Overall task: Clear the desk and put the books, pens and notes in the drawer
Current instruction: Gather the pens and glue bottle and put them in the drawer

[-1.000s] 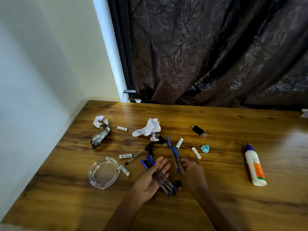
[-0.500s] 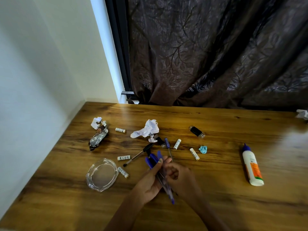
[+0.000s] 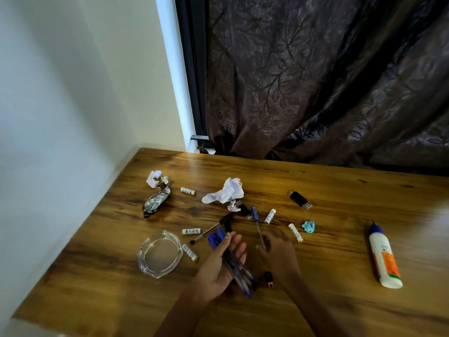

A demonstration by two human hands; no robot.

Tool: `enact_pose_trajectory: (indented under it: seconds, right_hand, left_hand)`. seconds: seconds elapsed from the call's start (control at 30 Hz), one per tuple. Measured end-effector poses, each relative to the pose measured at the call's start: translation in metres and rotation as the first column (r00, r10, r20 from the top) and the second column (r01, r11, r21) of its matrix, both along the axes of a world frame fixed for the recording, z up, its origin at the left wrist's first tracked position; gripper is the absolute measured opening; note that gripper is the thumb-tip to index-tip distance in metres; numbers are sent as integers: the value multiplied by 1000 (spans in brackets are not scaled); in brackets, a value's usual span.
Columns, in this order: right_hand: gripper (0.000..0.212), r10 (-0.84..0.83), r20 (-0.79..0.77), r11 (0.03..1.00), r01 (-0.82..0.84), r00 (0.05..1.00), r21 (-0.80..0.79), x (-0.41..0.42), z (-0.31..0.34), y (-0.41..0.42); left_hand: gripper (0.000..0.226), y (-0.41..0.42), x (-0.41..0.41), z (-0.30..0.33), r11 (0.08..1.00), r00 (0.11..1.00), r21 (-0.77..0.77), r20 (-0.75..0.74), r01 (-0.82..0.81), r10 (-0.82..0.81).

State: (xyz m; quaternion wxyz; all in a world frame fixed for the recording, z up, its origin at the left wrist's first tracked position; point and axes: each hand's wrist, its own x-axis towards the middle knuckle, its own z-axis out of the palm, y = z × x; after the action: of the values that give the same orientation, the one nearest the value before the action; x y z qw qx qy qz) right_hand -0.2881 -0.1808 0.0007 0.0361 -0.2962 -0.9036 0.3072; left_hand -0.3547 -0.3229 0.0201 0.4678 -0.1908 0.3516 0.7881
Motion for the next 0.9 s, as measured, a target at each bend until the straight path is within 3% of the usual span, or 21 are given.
enact_pose_trajectory:
  seconds: [0.17,0.23,0.3,0.4,0.6,0.77,0.9]
  right_hand:
    - [23,-114,-40,993,115,993,11,0,-4,-3]
    - [24,-218,-67,969,209,974,-128,2,0,1]
    - [27,-360,-111,879,296,926,-375,8,6,3]
    - [24,-400,-185,775,223,898,-591,19,24,-3]
    - [24,28,-107,897,-73,994,-436,26,39,-37]
    - [14,103,-111,913,-139,988,-383,14,41,-45]
    - [14,51,-96,952,-77,994,-297,-4,33,-45]
  left_hand:
    - [27,0,-2,-2,1000,1000,15,18,2,-2]
    - [27,2,-1,-2,1000,1000,3,3,10,-10]
    - [27,4,0,-2,1000,1000,-24,-9,11,-12]
    - [25,6,1,-6,998,1000,-65,-25,11,-12]
    - [31,6,0,-6,996,994,-60,-78,65,-70]
    - [40,-11,-10,-6,999,996,-34,-92,16,-19]
    - [28,-35,-24,-5,993,990,-40,-93,-111,107]
